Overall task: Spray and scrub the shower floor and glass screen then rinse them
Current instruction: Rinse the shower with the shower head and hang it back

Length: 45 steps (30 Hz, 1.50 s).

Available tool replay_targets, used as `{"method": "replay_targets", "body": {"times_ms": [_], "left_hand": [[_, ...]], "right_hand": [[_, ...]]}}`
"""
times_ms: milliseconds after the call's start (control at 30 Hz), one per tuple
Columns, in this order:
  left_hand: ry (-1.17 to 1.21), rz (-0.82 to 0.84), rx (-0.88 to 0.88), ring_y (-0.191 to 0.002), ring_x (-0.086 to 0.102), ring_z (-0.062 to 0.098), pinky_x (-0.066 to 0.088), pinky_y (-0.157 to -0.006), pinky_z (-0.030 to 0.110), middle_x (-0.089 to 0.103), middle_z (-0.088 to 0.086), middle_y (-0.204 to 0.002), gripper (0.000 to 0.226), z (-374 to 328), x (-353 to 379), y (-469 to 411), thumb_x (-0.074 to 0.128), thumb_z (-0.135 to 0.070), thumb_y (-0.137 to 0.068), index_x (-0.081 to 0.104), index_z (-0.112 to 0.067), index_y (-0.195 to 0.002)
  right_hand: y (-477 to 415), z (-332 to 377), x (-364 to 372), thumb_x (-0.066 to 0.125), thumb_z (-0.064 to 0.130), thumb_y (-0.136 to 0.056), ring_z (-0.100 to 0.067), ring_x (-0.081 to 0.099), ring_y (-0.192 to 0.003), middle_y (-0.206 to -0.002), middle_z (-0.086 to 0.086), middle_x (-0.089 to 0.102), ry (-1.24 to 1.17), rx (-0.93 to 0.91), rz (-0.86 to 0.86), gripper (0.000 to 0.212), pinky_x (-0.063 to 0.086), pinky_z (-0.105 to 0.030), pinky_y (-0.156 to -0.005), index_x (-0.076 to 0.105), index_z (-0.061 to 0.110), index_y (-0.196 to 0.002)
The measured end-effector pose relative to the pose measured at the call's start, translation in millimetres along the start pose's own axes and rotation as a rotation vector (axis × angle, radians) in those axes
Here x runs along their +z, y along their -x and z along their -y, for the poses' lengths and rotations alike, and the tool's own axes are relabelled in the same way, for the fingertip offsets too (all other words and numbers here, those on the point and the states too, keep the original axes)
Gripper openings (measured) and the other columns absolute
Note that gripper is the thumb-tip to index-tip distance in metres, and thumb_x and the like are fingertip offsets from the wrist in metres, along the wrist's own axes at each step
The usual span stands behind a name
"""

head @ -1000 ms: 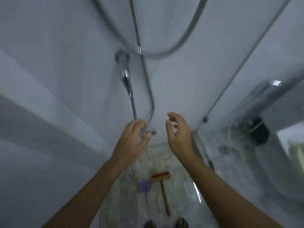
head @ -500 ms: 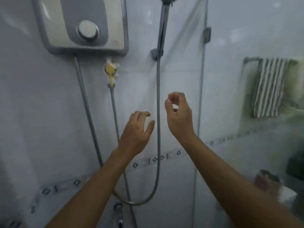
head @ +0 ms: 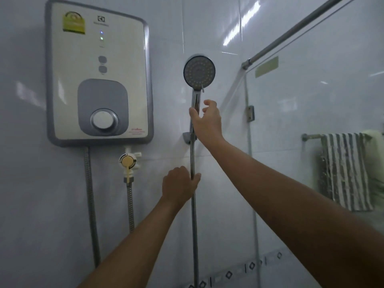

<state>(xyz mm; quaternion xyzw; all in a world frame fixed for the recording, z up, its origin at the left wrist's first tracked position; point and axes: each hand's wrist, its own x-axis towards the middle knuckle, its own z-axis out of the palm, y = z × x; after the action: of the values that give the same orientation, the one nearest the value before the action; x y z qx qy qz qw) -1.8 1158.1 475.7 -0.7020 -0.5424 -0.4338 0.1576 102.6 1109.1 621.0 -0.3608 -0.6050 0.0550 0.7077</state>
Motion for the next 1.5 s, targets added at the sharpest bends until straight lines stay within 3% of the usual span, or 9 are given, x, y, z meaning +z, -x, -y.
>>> {"method": "replay_targets", "body": {"times_ms": [133, 233, 333, 500, 800, 933, 1033, 1333, 1500], "left_hand": [[-0.040, 0.017, 0.019, -0.074, 0.066, 0.021, 0.059, -0.071, 0.039, 0.067, 0.003, -0.080, 0.038, 1, 18, -6, 0.056, -0.047, -0.094, 0.065, -0.012, -0.085], [-0.030, 0.005, 0.012, -0.083, 0.069, 0.025, 0.059, -0.076, 0.038, 0.071, 0.007, -0.092, 0.030, -7, 24, -11, 0.054, -0.034, -0.099, 0.067, -0.008, -0.094], [0.055, 0.004, -0.037, -0.082, 0.069, 0.024, 0.058, -0.080, 0.039, 0.068, 0.005, -0.092, 0.033, -15, 21, -13, 0.045, -0.037, -0.104, 0.063, -0.010, -0.098], [0.478, -0.019, -0.069, -0.064, 0.067, 0.017, 0.059, -0.053, 0.026, 0.059, 0.001, -0.079, 0.022, -35, -8, -1, 0.035, -0.038, -0.108, 0.044, -0.018, -0.104], [0.905, 0.174, -0.260, -0.045, 0.035, 0.005, 0.030, -0.043, 0.021, 0.043, -0.005, -0.060, 0.040, -29, -15, 119, 0.033, -0.051, -0.104, 0.044, -0.022, -0.079], [1.049, 0.375, -0.558, -0.036, 0.028, 0.006, 0.022, -0.037, 0.016, 0.038, -0.009, -0.045, 0.063, -12, 1, 204, 0.021, -0.059, -0.103, 0.045, -0.020, -0.060], [1.001, 0.461, -0.822, -0.036, 0.024, 0.011, 0.017, -0.041, 0.016, 0.035, -0.004, -0.044, 0.066, 17, 27, 263, 0.027, -0.059, -0.104, 0.047, -0.020, -0.053], [0.724, 0.327, -1.317, -0.043, 0.036, 0.016, 0.026, -0.046, 0.024, 0.040, -0.002, -0.043, 0.043, 96, 96, 422, 0.049, -0.020, -0.098, 0.043, -0.018, -0.056], [0.451, 0.336, -1.412, -0.063, 0.053, 0.019, 0.036, -0.053, 0.026, 0.056, 0.005, -0.072, 0.043, 124, 125, 490, 0.047, -0.046, -0.102, 0.055, -0.011, -0.077]], "right_hand": [[-23, -5, 16, 0.055, 0.036, -0.095, -0.023, 0.063, -0.095, -0.111, -0.005, 0.060, -0.001, 0.056, 0.035, 0.037, 0.056, -0.046, -0.084, 0.046, 0.016, -0.124], [-30, -7, 22, 0.050, 0.027, -0.101, -0.018, 0.057, -0.071, -0.085, 0.000, 0.055, -0.041, 0.061, 0.041, 0.016, 0.051, -0.035, -0.062, 0.048, 0.011, -0.102], [-32, -7, 25, 0.050, 0.027, -0.102, -0.020, 0.059, -0.070, -0.082, -0.002, 0.057, -0.147, 0.075, 0.001, 0.018, 0.051, -0.038, -0.063, 0.049, 0.012, -0.093], [-38, 21, 17, 0.044, 0.032, -0.105, -0.018, 0.057, -0.066, -0.076, 0.000, 0.055, -0.282, 0.022, -0.105, 0.022, 0.050, -0.033, -0.059, 0.049, 0.013, -0.096], [49, 4, -6, 0.038, 0.030, -0.101, -0.012, 0.039, -0.046, -0.064, 0.000, 0.042, -0.633, 0.385, 0.056, 0.023, 0.036, -0.025, -0.046, 0.050, 0.013, -0.091], [132, -42, -6, 0.044, 0.045, -0.102, -0.010, 0.033, -0.045, -0.063, 0.001, 0.042, -0.657, 0.592, 0.219, 0.032, 0.031, -0.023, -0.043, 0.053, 0.014, -0.103], [206, -80, -4, 0.046, 0.051, -0.101, -0.010, 0.034, -0.046, -0.064, 0.000, 0.045, -0.581, 0.631, 0.353, 0.035, 0.031, -0.022, -0.042, 0.047, 0.020, -0.118], [411, -153, 10, 0.039, 0.030, -0.107, -0.024, 0.043, -0.052, -0.078, -0.012, 0.052, -0.510, 0.639, 0.471, 0.024, 0.041, -0.033, -0.046, 0.052, 0.013, -0.096], [485, -188, 8, 0.038, 0.032, -0.107, -0.024, 0.045, -0.057, -0.075, -0.014, 0.051, -0.457, 0.796, 0.487, 0.029, 0.040, -0.035, -0.050, 0.054, 0.009, -0.100]]}}
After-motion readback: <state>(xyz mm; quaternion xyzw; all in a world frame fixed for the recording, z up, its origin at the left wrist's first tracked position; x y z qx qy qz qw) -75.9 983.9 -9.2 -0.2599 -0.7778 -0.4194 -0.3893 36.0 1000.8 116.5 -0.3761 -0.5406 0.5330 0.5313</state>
